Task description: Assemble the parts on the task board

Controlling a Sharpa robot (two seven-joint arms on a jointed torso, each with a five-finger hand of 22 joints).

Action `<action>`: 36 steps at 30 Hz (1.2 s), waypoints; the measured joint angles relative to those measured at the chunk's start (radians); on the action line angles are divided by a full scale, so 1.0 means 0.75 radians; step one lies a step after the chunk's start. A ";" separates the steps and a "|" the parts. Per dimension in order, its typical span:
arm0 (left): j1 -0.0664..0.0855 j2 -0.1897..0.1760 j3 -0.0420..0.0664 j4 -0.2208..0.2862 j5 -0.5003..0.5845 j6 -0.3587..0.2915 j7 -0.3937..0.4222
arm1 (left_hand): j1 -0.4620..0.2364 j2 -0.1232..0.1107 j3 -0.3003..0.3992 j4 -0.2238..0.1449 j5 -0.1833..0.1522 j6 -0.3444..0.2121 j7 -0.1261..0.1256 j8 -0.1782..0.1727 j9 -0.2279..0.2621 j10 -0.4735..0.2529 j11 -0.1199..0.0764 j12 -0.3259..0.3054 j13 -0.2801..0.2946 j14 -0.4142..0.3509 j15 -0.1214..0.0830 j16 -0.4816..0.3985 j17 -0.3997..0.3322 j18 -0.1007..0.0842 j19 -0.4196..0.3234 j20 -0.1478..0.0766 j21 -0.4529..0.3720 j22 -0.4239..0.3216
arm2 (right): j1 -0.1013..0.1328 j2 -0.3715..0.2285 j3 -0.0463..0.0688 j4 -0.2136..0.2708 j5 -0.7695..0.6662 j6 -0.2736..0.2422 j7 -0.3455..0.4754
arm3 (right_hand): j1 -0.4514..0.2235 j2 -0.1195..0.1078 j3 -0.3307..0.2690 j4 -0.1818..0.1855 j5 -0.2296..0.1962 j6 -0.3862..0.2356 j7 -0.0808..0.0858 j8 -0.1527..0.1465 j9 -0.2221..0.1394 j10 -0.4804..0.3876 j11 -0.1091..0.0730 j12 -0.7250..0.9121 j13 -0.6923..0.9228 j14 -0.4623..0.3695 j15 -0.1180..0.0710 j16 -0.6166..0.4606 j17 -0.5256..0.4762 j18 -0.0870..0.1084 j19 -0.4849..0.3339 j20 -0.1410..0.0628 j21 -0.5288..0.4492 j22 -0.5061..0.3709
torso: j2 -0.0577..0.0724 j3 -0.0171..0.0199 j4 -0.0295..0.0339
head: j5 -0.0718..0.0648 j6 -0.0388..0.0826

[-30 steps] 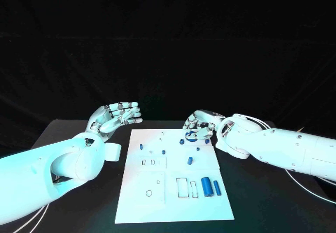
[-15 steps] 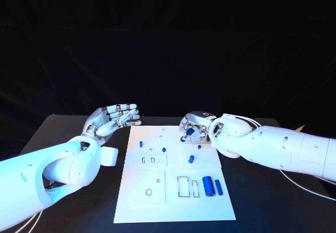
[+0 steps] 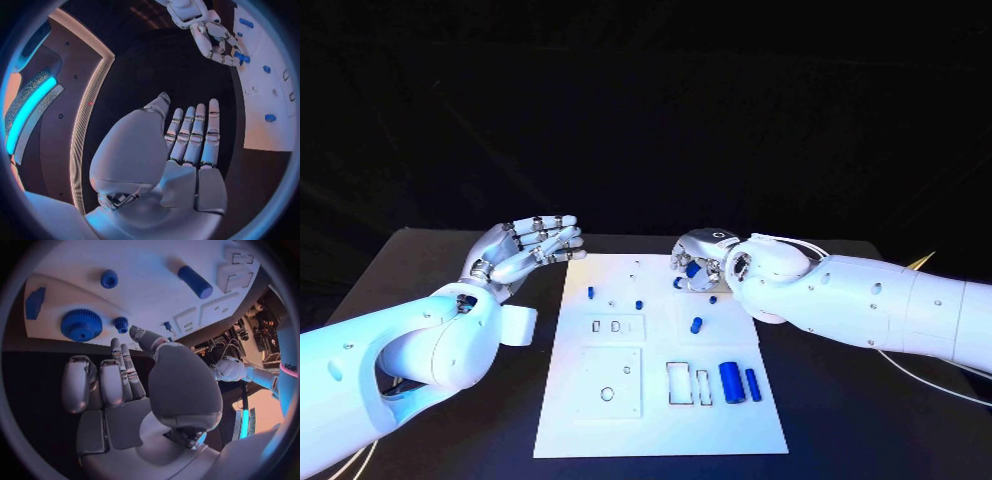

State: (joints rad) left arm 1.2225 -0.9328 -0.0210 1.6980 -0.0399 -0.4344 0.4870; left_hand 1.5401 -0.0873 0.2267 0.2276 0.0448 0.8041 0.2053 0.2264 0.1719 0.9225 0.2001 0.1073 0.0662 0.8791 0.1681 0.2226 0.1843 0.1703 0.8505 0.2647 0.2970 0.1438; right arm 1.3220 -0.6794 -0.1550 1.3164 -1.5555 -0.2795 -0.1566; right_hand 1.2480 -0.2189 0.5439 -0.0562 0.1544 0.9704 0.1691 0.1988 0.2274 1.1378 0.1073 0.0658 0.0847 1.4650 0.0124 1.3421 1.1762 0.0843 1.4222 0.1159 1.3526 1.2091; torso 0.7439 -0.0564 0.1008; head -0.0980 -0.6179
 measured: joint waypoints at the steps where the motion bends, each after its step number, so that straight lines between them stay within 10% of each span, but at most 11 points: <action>1: 0.000 -0.001 0.000 0.000 0.000 0.001 0.000 | 0.000 0.000 0.000 0.000 0.000 0.000 0.000 0.000 0.000 0.000 0.000 0.000 0.000 0.000 0.000 0.000 0.000 0.000 0.000 0.000 0.000 0.000 | 0.000 0.001 0.000 -0.002 -0.005 0.003 -0.004 | 0.000 0.000 0.000 0.000 0.000 0.000 0.000 0.000 0.001 -0.003 -0.003 0.000 0.000 0.000 0.000 0.000 0.003 0.000 0.000 0.000 0.001 0.004 | 0.001 -0.0003 0.0006 | 0.000 0.000; 20: 0.000 -0.009 0.001 0.002 -0.001 0.010 -0.006 | 0.000 0.000 0.004 0.004 0.000 0.000 0.000 0.000 -0.001 0.000 0.000 0.000 0.000 0.000 0.000 0.000 0.000 0.000 0.000 0.000 0.000 0.000 | -0.003 0.010 0.000 -0.020 -0.045 0.035 -0.029 | 0.000 0.000 0.027 0.027 0.000 0.025 -0.009 0.008 0.029 0.012 -0.012 0.000 0.012 0.000 0.000 0.037 0.025 -0.021 0.016 -0.002 0.048 0.076 | 0.026 -0.0023 0.0063 | 0.000 0.015; 36: 0.000 -0.012 0.001 -0.001 -0.002 0.016 -0.011 | 0.000 0.000 0.004 0.004 0.000 0.000 0.000 0.000 -0.001 0.000 0.000 -0.005 0.000 0.000 0.000 0.000 0.001 0.000 0.000 0.000 0.005 0.001 | -0.007 0.010 0.000 -0.012 -0.032 -0.024 -0.018 | 0.040 0.041 0.105 0.027 -0.013 0.136 -0.054 0.106 0.114 0.162 -0.059 0.028 0.043 0.002 -0.031 0.075 0.052 -0.041 0.052 -0.028 0.115 0.132 | 0.035 -0.0043 0.0079 | 0.005 0.012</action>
State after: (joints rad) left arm 1.2227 -0.9421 -0.0204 1.6972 -0.0414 -0.4228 0.4789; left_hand 1.5399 -0.0872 0.2294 0.2304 0.0447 0.8041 0.2053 0.2263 0.1710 0.9224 0.2002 0.1036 0.0662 0.8791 0.1681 0.2226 0.1850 0.1702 0.8504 0.2648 0.3009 0.1444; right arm 1.3166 -0.6716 -0.1549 1.3073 -1.5794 -0.2978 -0.1699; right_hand 1.2781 -0.1879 0.6228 -0.0362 0.1445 1.0720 0.1282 0.2782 0.3130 1.2590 0.0632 0.0870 0.1171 1.4664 -0.0112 1.3983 1.2152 0.0533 1.4612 0.0947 1.4385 1.3082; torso 0.7704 -0.0596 0.1067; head -0.0941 -0.6092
